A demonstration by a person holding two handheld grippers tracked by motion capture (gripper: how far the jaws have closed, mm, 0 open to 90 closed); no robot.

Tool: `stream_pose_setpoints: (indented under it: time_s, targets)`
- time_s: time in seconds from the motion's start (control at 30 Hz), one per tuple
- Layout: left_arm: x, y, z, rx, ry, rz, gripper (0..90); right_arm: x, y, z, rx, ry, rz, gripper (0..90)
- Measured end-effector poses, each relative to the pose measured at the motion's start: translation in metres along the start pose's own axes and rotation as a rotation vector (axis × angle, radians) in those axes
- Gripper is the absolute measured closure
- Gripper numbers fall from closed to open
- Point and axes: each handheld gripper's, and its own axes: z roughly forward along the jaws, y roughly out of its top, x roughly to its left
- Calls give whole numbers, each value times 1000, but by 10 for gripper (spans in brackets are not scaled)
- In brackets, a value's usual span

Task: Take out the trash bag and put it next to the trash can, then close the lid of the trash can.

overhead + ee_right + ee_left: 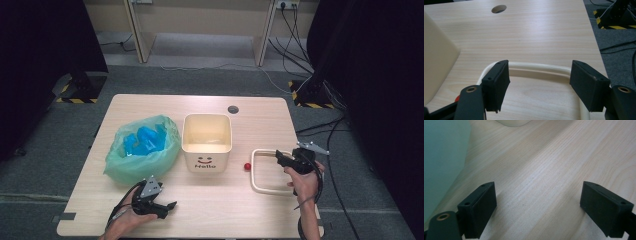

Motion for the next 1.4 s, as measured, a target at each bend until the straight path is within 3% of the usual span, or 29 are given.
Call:
stream_pose_setpoints:
  time_s: [0.7, 1.4]
  targets:
    - [0, 0, 0, 0, 0, 1, 126, -25, -14, 12, 62, -84, 32, 325]
    - [0, -1, -1, -1, 0, 1, 126, -39, -27, 24, 116, -122, 43, 340]
